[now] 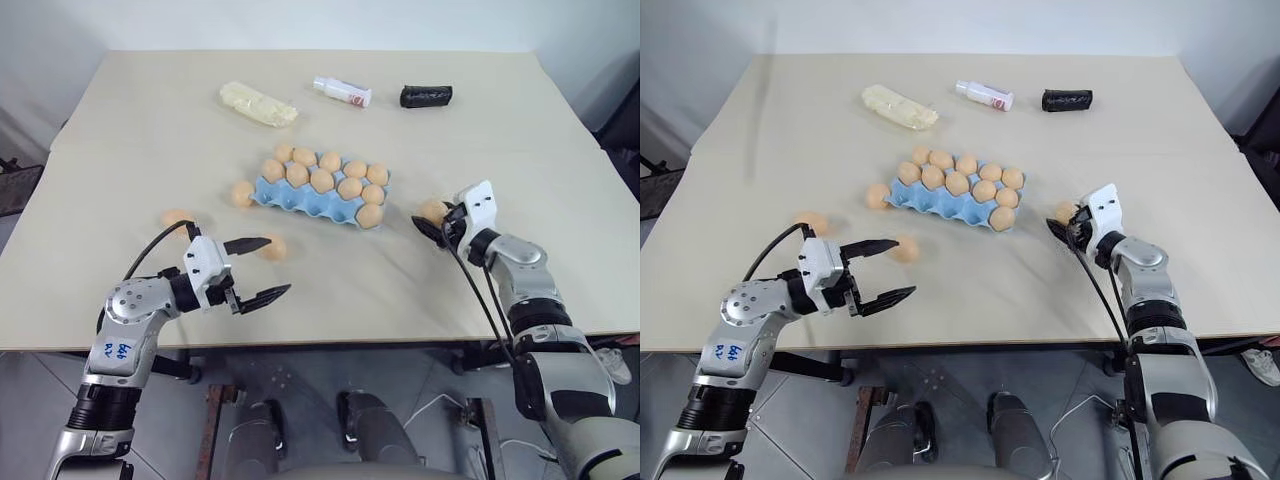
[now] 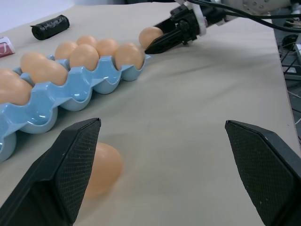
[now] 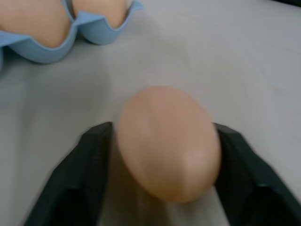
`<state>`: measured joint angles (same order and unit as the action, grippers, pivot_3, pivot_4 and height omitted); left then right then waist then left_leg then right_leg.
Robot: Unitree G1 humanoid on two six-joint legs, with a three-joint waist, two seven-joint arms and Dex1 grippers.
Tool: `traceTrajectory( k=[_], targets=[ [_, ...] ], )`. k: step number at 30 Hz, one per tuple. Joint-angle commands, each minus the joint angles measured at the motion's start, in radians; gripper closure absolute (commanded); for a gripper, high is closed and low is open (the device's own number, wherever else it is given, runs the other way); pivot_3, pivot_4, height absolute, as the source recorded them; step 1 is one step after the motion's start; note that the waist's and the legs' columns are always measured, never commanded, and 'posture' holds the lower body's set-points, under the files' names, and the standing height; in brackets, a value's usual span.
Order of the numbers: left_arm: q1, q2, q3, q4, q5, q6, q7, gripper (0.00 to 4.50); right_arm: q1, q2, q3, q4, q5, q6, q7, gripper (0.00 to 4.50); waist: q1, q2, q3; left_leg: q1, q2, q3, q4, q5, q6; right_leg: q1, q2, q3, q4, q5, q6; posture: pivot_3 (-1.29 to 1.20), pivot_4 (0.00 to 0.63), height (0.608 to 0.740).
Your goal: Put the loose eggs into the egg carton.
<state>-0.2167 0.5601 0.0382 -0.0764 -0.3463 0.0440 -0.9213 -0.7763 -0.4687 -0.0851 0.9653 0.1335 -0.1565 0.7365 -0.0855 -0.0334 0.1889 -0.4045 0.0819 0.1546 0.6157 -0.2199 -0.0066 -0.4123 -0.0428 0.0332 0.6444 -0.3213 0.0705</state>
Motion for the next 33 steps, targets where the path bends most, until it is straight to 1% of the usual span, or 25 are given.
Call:
traceTrajectory(
  k=[1,2,6,9,11,12,14,17,19,20,23,25,26,29,31,33],
  targets=[
    [0.018,0.008,0.031,-0.055,-0.01,0.0,0.022,0.0,-0.014,0.01,-0.011,-0.02,0.015,-0.061,0.048,2.72,-0.001,0.0,0.0,0.0,0.0,0.0,0.0,0.0,0.0,0.0,0.0,0.0,0.0,0.0,0.0,0.0,0.15,0.74],
    [0.025,0.009,0.045,-0.054,-0.012,0.003,0.034,0.0,-0.008,0.024,-0.009,-0.073,0.031,-0.054,0.066,2.87,-0.004,0.0,0.0,0.0,0.0,0.0,0.0,0.0,0.0,0.0,0.0,0.0,0.001,0.0,0.0,0.0,0.15,0.74],
    [0.052,0.011,0.103,-0.038,-0.03,0.021,0.075,0.0,0.018,0.076,0.022,-0.279,0.058,0.027,0.098,2.87,-0.019,0.0,0.0,0.001,0.002,0.0,0.0,0.001,-0.001,-0.001,0.001,0.0,0.003,0.0,0.0,0.0,0.15,0.74],
    [0.08,0.015,0.159,0.001,-0.032,0.025,0.102,0.0,0.032,0.127,0.069,-0.447,0.055,0.149,0.072,2.87,-0.023,0.0,0.0,0.001,0.002,-0.001,0.0,0.001,-0.003,-0.001,0.001,0.0,0.006,-0.001,-0.001,0.0,0.15,0.74],
    [0.096,0.016,0.191,0.026,-0.025,0.02,0.119,0.0,0.029,0.161,0.098,-0.521,0.043,0.222,0.039,2.87,-0.026,0.0,0.0,0.001,0.002,-0.001,0.0,0.001,-0.003,-0.002,0.001,0.0,0.007,-0.001,-0.002,0.0,0.15,0.74],
    [0.102,0.017,0.2,0.035,-0.022,0.016,0.122,0.0,0.025,0.174,0.108,-0.54,0.038,0.24,0.027,2.87,-0.025,0.0,0.0,0.001,0.002,-0.001,0.0,-0.001,-0.006,-0.002,0.0,0.0,0.007,-0.001,-0.002,0.0,0.15,0.74],
    [0.11,0.015,0.209,0.044,-0.018,0.009,0.129,0.0,0.01,0.199,0.126,-0.547,0.022,0.271,-0.001,2.87,-0.025,0.0,0.0,0.001,0.002,-0.002,0.0,-0.001,-0.007,-0.002,0.0,-0.001,0.007,-0.001,-0.002,0.0,0.15,0.74],
    [0.113,0.009,0.206,0.037,-0.016,0.008,0.135,0.0,-0.01,0.218,0.157,-0.501,-0.012,0.26,-0.019,2.87,-0.017,0.0,0.0,0.0,0.001,-0.002,0.0,-0.001,-0.007,-0.002,-0.002,-0.003,0.007,-0.001,-0.003,0.0,0.15,0.74],
    [0.111,0.003,0.201,0.03,-0.014,0.01,0.142,0.0,-0.023,0.233,0.16,-0.476,-0.011,0.262,-0.026,2.23,-0.016,0.0,0.0,0.0,0.0,-0.002,0.0,-0.002,-0.007,-0.002,-0.003,-0.003,0.006,-0.001,-0.003,0.0,0.15,0.74],
    [0.109,0.001,0.198,0.028,-0.014,0.01,0.145,0.0,-0.028,0.24,0.16,-0.469,-0.011,0.261,-0.028,1.98,-0.016,0.0,0.0,0.0,0.0,-0.002,-0.001,-0.002,-0.007,-0.002,-0.003,-0.003,0.005,-0.001,-0.003,0.0,0.15,0.74],
    [0.107,-0.003,0.194,0.026,-0.013,0.009,0.15,0.0,-0.037,0.249,0.16,-0.471,-0.013,0.259,-0.032,0.85,-0.016,0.0,0.0,0.0,0.0,-0.002,-0.003,-0.002,-0.007,-0.002,-0.002,-0.003,0.003,-0.001,-0.003,0.0,0.15,0.74],
    [0.108,-0.005,0.194,0.023,-0.013,0.008,0.153,0.0,-0.025,0.24,0.153,-0.52,0.003,0.274,-0.018,0.15,-0.016,0.0,0.0,-0.001,0.001,-0.002,-0.004,-0.002,-0.008,-0.003,-0.002,-0.003,0.003,-0.002,-0.003,0.0,0.15,0.74],
    [0.11,-0.006,0.195,0.021,-0.014,0.008,0.154,0.0,-0.008,0.226,0.147,-0.567,0.018,0.287,0.0,0.04,-0.017,0.0,0.0,-0.001,0.001,-0.002,-0.004,-0.002,-0.008,-0.003,-0.002,-0.003,0.002,-0.002,-0.003,0.0,0.15,0.74],
    [0.119,-0.006,0.197,0.008,-0.017,0.012,0.157,0.0,0.043,0.191,0.134,-0.675,0.053,0.311,0.04,0.04,-0.016,0.0,0.0,-0.002,0.002,-0.001,-0.004,-0.002,-0.007,-0.003,-0.001,-0.003,0.001,-0.002,-0.003,0.0,0.15,0.74],
    [0.124,0.0,0.202,0.002,-0.021,0.017,0.156,0.0,0.162,0.111,0.093,-0.798,0.101,0.274,0.119,0.04,-0.011,0.0,0.0,-0.002,0.002,-0.002,-0.004,-0.003,-0.006,-0.003,-0.001,-0.003,0.0,-0.002,-0.003,0.0,0.15,0.74],
    [0.127,0.008,0.204,-0.001,-0.019,0.018,0.155,0.0,0.281,0.04,0.053,-0.884,0.147,0.222,0.189,0.04,0.009,0.0,0.0,-0.002,0.002,-0.002,-0.004,-0.004,-0.005,-0.002,-0.001,-0.004,-0.002,-0.002,-0.003,0.0,0.15,0.74]
  ],
)
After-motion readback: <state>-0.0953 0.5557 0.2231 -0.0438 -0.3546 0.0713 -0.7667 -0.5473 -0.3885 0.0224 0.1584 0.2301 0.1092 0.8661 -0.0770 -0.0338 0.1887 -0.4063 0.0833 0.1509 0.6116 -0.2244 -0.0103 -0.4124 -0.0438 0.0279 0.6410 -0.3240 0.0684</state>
